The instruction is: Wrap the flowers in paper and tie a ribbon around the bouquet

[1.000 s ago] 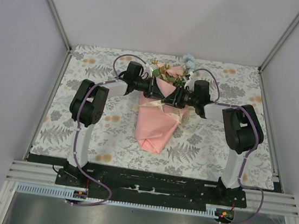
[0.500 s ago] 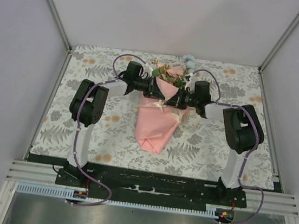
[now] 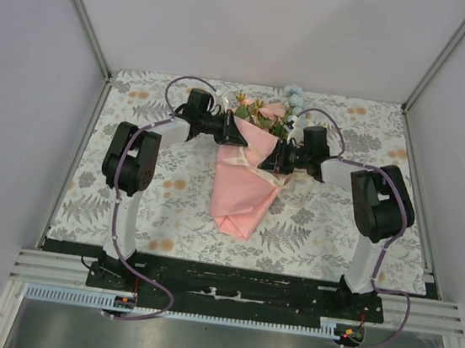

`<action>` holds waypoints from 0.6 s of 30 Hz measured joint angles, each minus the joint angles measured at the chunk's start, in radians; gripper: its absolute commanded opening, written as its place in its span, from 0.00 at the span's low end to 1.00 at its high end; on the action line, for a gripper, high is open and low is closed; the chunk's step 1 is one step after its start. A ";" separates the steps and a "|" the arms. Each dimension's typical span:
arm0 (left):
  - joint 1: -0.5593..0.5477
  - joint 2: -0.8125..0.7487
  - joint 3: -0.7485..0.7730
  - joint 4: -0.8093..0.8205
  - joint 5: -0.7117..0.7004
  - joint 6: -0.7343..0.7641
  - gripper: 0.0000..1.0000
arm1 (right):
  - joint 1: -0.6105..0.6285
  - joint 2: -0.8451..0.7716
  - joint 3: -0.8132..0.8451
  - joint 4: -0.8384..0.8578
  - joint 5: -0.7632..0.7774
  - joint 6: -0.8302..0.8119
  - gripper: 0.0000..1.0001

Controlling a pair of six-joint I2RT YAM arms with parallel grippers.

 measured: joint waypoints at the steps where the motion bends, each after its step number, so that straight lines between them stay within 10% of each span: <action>1: 0.002 -0.008 0.000 -0.008 -0.004 0.010 0.02 | 0.000 -0.010 0.002 -0.019 -0.005 -0.017 0.41; 7: -0.003 -0.037 0.000 -0.030 -0.019 0.048 0.02 | -0.044 -0.156 0.065 -0.248 -0.044 -0.224 0.63; 18: -0.012 -0.037 -0.001 -0.072 -0.044 0.088 0.02 | -0.209 -0.212 0.260 -0.778 0.069 -0.676 0.54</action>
